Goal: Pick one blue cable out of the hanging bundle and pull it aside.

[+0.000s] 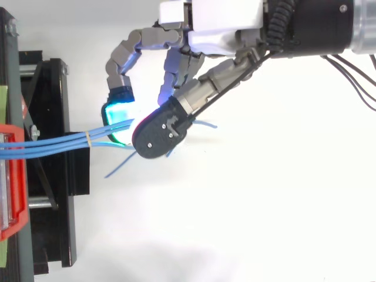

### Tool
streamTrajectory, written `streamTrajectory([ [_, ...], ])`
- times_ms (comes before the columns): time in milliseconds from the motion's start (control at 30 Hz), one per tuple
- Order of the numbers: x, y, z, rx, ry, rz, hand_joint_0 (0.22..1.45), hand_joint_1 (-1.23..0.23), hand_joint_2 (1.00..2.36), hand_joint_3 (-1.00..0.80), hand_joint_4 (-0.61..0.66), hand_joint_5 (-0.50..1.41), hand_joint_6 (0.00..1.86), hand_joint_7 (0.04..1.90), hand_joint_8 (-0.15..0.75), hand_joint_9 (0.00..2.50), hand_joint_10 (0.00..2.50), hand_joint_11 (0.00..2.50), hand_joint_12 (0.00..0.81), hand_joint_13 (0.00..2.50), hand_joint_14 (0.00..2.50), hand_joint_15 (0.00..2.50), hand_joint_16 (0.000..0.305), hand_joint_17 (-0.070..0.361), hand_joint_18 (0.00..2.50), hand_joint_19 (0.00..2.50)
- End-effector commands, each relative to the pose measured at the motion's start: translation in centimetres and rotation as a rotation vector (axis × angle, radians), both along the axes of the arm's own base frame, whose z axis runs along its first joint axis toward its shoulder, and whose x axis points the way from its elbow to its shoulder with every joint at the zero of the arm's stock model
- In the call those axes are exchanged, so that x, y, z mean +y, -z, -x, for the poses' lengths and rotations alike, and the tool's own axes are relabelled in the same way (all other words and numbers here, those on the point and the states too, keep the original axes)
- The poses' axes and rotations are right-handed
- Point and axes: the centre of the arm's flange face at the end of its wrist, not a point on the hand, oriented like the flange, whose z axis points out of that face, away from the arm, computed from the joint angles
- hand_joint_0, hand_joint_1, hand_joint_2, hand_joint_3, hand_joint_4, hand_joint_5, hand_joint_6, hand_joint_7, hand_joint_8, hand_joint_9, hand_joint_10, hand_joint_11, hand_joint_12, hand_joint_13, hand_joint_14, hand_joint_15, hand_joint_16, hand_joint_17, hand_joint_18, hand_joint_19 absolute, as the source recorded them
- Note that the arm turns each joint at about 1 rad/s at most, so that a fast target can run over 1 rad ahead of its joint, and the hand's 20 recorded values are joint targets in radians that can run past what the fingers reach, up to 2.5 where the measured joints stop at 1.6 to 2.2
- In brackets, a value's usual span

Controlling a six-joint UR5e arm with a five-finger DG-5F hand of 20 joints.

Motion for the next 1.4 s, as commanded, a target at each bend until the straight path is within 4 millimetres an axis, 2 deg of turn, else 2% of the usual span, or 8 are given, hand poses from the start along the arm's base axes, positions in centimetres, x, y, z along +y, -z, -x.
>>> streamTrajectory([
  [0,0.0,-0.1,0.0,0.004,-0.002,0.005,0.47,-0.53,1.00,-0.50,-0.07,-0.05,0.87,0.94,0.242,1.30,0.02,0.61,0.275,1.18,0.02,0.57,0.049,0.111,0.99,0.50],
  [167,0.0,-0.1,0.0,0.002,-0.002,0.005,0.56,-0.58,1.00,-0.50,-0.08,-0.06,0.86,0.99,0.220,1.27,0.02,0.62,0.250,1.15,0.02,0.59,0.044,0.099,0.93,0.54],
  [267,0.0,-0.1,0.0,0.002,-0.002,0.005,0.57,-0.69,1.01,-0.35,-0.08,-0.07,0.88,1.02,0.229,1.22,0.02,0.63,0.252,1.14,0.02,0.60,0.044,0.100,0.92,0.54],
  [567,0.3,-0.2,-0.1,-0.001,-0.005,0.007,0.60,-0.80,1.02,-0.22,-0.06,-0.11,0.92,0.95,0.241,1.15,0.02,0.65,0.250,1.11,0.02,0.60,0.044,0.100,0.90,0.53],
  [667,0.4,-0.1,-0.1,0.001,-0.006,0.007,0.64,-0.83,1.02,-0.20,-0.10,-0.11,0.93,0.95,0.237,1.13,0.02,0.66,0.249,1.10,0.02,0.59,0.044,0.100,0.90,0.52],
  [900,0.6,0.2,0.0,0.007,-0.004,0.007,0.75,-0.87,1.01,-0.37,-0.20,-0.13,0.96,0.95,0.219,1.09,0.02,0.66,0.229,1.07,0.02,0.58,0.043,0.096,0.87,0.48],
  [1067,0.4,1.3,0.0,0.006,0.093,-0.070,0.78,-0.89,1.00,-0.47,-0.25,-0.13,0.97,1.00,0.211,1.10,0.02,0.66,0.223,1.07,0.03,0.58,0.042,0.094,0.86,0.48],
  [1367,2.9,2.4,-0.9,-0.048,0.096,-0.140,0.76,-0.90,1.00,-0.50,-0.23,-0.12,0.97,0.99,0.210,1.12,0.02,0.65,0.222,1.08,0.03,0.57,0.041,0.092,0.87,0.48],
])
